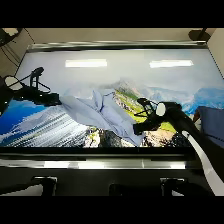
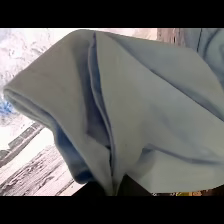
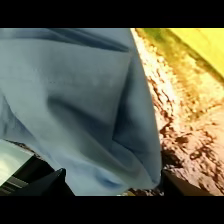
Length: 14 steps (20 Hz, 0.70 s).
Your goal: Fold the shirts.
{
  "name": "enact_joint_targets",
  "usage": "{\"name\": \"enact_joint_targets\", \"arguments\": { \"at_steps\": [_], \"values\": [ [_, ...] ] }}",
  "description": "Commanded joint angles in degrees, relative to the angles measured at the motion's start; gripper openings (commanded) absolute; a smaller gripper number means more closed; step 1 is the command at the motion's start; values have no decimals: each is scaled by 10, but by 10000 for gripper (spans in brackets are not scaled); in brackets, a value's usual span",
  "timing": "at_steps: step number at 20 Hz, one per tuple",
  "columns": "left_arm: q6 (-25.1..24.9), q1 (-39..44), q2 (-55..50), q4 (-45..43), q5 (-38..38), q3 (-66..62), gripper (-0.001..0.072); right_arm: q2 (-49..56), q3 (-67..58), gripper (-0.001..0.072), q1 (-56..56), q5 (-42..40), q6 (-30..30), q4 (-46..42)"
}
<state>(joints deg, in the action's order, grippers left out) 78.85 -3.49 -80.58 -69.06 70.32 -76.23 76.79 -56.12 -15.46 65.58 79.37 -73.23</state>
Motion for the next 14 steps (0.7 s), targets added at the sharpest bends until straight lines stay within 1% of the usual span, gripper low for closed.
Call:
{"name": "enact_joint_targets", "arguments": {
  "at_steps": [1,2,3,5,6,7,9,11,13,14],
  "values": [
    [-1,0,3,-2,1,19,41,55,12,595,-2,-31,-26,83],
    [-1,0,4,-2,2,18,42,60,12,248,-2,-24,-39,94],
    [-1,0,5,-2,4,17,42,57,11,46,-1,-18,-33,91],
    [-17,0,15,-2,20,-2,41,21,-5,42,-1,-17,-36,75],
    [-23,0,28,-5,23,-23,40,-14,-26,42,0,-21,-35,47],
    [-24,0,47,-15,23,-50,40,-52,-53,42,2,-29,-24,5],
    [-23,0,99,-44,23,-139,40,-146,-128,42,2,-78,31,-125],
    [12,0,156,-69,21,-243,40,-250,-213,42,2,-153,80,-245],
    [68,0,217,-84,5,-325,41,-336,-279,42,2,-215,135,-294],
    [97,0,246,-83,-12,-343,40,-369,-302,42,2,-229,150,-294]
  ]
}}
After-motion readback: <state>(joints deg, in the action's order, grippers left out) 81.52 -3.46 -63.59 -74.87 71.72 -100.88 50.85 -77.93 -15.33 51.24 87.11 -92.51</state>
